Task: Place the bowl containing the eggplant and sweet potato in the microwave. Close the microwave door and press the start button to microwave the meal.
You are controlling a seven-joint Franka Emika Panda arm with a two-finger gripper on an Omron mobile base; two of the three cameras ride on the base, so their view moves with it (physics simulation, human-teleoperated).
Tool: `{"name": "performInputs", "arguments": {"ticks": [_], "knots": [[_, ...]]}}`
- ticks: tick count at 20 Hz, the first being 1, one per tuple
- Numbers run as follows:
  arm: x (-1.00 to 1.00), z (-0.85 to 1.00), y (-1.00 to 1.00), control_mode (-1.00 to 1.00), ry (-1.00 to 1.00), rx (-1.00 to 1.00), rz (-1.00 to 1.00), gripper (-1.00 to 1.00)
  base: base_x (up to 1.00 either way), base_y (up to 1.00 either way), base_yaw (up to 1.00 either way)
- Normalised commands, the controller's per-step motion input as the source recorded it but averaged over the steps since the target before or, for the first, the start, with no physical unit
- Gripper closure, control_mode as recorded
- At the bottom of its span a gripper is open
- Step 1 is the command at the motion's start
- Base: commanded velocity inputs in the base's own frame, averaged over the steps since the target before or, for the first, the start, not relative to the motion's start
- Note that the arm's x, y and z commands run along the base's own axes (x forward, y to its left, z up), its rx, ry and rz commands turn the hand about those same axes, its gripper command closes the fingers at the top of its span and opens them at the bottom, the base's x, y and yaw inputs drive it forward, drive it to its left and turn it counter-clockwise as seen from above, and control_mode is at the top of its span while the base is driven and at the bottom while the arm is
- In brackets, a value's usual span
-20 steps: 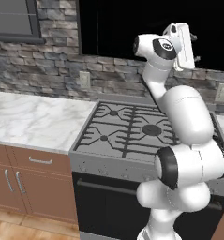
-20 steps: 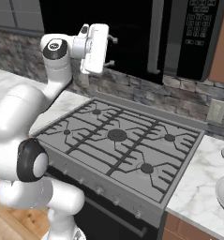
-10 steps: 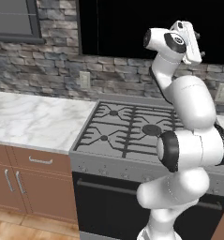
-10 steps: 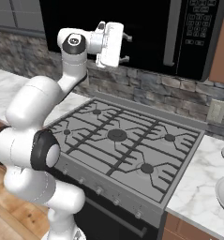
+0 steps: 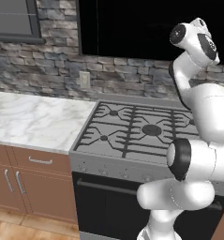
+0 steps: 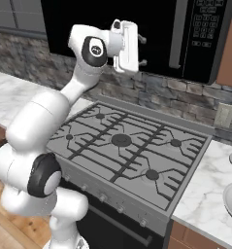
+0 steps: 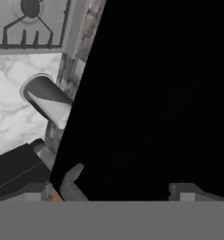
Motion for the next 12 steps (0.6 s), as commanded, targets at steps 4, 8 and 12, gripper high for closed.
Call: {"name": "performInputs", "arguments": {"ticks": [4, 8, 12], "knots": [[-1.00, 0.36, -0.27, -1.00, -0.15, 0.25, 0.16, -1.00, 0.00, 0.00, 0.00], [-1.00, 0.32, -0.03, -1.00, 0.00, 0.11, 0.20, -1.00, 0.00, 0.00, 0.00], [-0.83, 0.06, -0.02, -1.00, 0.00, 0.00, 0.20, -1.00, 0.00, 0.00, 0.00]]}}
